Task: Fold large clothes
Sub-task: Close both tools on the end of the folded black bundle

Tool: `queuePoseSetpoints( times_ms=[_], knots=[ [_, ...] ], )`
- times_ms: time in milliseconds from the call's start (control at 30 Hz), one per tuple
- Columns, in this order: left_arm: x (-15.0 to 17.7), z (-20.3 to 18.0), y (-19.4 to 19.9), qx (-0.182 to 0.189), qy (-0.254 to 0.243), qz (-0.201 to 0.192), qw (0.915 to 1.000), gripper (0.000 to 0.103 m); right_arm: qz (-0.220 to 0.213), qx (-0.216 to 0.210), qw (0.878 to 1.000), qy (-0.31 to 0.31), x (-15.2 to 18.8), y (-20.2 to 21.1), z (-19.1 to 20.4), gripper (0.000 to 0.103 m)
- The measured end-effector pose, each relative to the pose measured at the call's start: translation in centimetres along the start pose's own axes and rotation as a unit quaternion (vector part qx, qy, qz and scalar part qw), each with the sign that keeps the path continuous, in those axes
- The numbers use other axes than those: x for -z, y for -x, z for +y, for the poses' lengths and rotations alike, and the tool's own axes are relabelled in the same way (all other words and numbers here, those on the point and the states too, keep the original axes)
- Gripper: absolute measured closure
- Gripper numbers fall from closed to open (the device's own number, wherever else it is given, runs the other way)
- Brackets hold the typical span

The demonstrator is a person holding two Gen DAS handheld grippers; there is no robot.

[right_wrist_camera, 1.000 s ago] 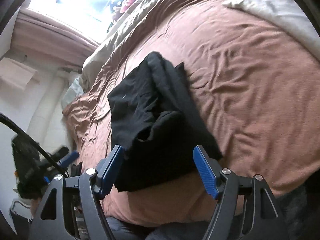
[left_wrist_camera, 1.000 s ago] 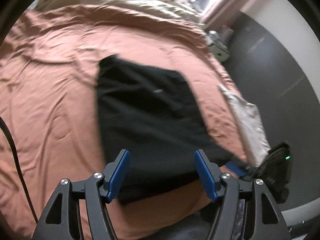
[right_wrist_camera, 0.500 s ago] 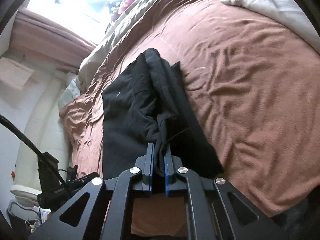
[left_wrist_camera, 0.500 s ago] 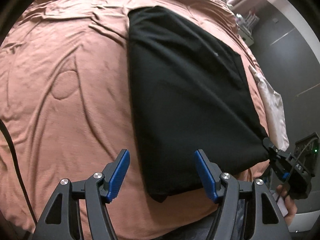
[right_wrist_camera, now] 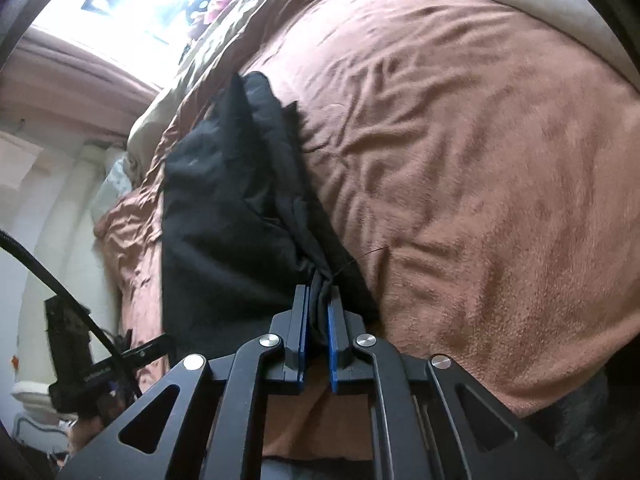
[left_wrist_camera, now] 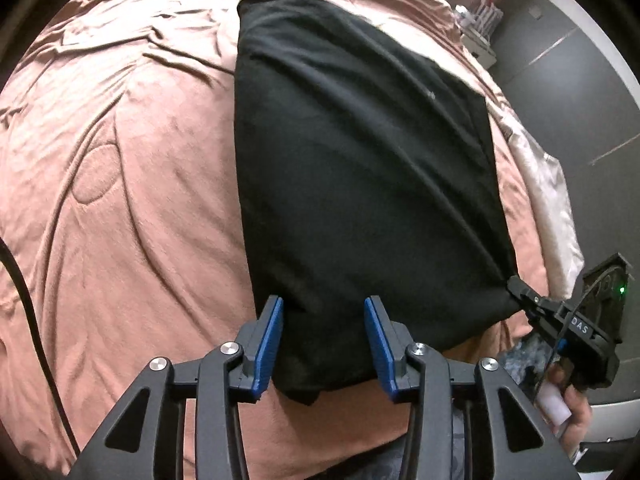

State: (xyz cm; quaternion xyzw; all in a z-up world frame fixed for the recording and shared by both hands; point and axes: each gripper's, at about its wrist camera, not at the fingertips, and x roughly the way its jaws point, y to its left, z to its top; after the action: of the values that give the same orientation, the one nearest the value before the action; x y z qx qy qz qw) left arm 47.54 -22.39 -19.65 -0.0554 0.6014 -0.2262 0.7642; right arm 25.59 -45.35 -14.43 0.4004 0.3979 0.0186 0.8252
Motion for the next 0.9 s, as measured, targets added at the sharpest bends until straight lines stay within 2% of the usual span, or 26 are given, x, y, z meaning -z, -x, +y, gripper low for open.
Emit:
queuePoseSetpoints(
  times_ms=[67, 133, 167, 200, 267, 433, 667, 900],
  knots=[
    [-0.6, 0.6, 0.4, 0.0, 0.008, -0.005, 1.0, 0.052, 0.004, 0.002, 1.0, 0.017, -0.9, 0.6, 0.8, 0.09],
    [-1.3, 1.3, 0.6, 0.001, 0.018, -0.01, 0.9998, 0.046, -0.008, 0.009, 0.999, 0.035, -2.0, 1.2, 1.3, 0.065],
    [-1.8, 1.5, 0.6, 0.001, 0.021, -0.013, 0.9997, 0.046, -0.013, 0.006, 0.999, 0.039, -2.5, 1.4, 1.5, 0.036],
    [-2.0, 1.7, 0.7, 0.0, 0.023, -0.014, 0.9996, 0.046, -0.02, 0.002, 0.999, 0.042, -3.0, 1.6, 1.7, 0.026],
    [-2.7, 1.9, 0.7, 0.002, 0.024, -0.018, 0.9995, 0.046, -0.031, -0.003, 0.998, 0.056, -4.2, 2.0, 2.4, 0.026],
    [-4.9, 2.9, 0.6, 0.006, 0.034, -0.033, 0.9989, 0.046, -0.007, -0.019, 0.997, 0.078, -7.8, 0.5, 3.0, 0.026],
    [-8.2, 3.9, -1.0, 0.009, 0.049, -0.042, 0.9979, 0.046, 0.049, -0.054, 0.994, 0.078, -12.4, -5.9, 2.8, 0.026],
    [-11.4, 4.7, -2.3, 0.018, 0.056, -0.051, 0.997, 0.046, 0.078, -0.077, 0.99, 0.085, -16.4, -11.5, 2.9, 0.026]
  ],
)
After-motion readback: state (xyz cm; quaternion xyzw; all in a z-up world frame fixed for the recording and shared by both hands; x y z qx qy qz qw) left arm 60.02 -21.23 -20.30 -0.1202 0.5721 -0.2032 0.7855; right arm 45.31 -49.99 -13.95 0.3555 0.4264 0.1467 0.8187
